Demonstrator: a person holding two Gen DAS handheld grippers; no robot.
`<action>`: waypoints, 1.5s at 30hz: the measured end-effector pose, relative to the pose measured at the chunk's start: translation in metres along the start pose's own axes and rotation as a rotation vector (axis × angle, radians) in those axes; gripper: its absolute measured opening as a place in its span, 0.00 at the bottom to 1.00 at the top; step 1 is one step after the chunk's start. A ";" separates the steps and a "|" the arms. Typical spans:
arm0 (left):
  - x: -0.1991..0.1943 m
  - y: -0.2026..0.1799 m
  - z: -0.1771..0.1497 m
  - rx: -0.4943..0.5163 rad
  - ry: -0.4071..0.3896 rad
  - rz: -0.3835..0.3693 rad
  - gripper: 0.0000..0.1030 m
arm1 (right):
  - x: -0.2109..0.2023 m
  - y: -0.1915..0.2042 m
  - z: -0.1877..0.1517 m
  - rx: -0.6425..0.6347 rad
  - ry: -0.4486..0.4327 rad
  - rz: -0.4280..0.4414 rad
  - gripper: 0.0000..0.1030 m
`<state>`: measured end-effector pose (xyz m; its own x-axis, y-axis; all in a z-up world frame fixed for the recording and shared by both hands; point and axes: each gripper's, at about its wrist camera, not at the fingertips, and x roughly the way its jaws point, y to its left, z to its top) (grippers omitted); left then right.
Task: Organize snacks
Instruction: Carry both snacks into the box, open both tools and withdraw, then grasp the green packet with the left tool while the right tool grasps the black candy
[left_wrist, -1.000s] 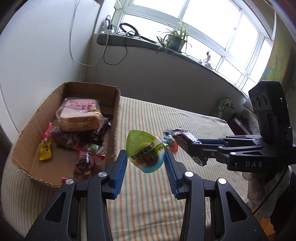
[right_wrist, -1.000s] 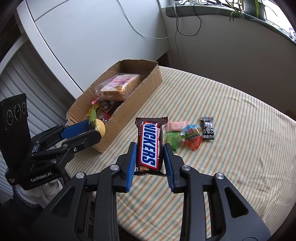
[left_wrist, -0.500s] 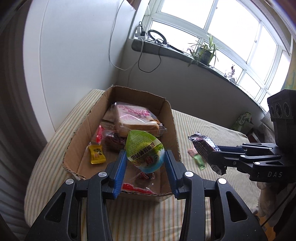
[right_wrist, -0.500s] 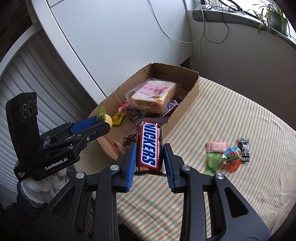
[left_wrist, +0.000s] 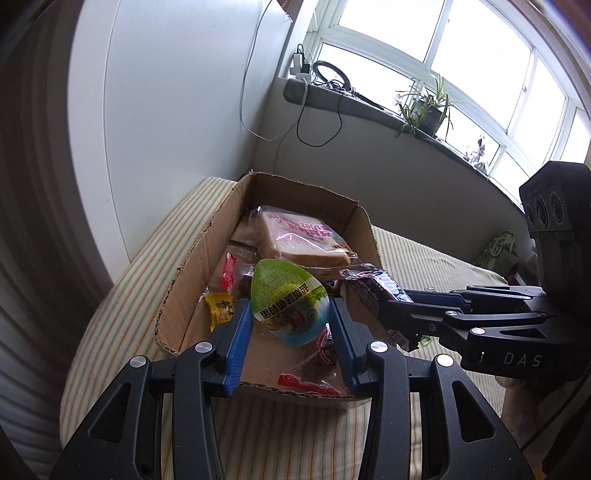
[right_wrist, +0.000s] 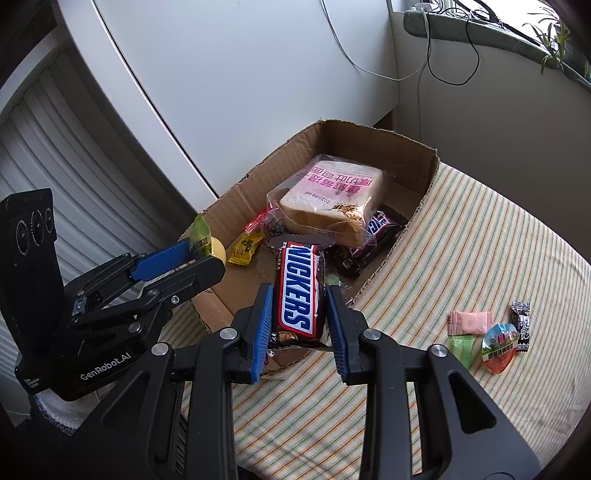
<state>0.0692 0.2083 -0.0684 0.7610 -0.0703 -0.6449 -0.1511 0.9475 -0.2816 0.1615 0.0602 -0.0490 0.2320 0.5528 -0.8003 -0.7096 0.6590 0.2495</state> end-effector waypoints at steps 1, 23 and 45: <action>0.000 0.001 0.000 -0.001 0.000 0.001 0.40 | 0.001 -0.001 0.000 0.003 0.000 -0.002 0.29; -0.008 0.000 0.002 -0.006 -0.020 0.013 0.45 | -0.033 -0.014 -0.001 0.002 -0.075 -0.090 0.76; 0.004 -0.121 -0.016 0.149 0.021 -0.149 0.46 | -0.083 -0.150 -0.049 0.171 -0.077 -0.193 0.80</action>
<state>0.0805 0.0883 -0.0477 0.7547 -0.2177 -0.6189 0.0578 0.9617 -0.2678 0.2168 -0.1094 -0.0470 0.4067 0.4413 -0.7999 -0.5259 0.8290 0.1900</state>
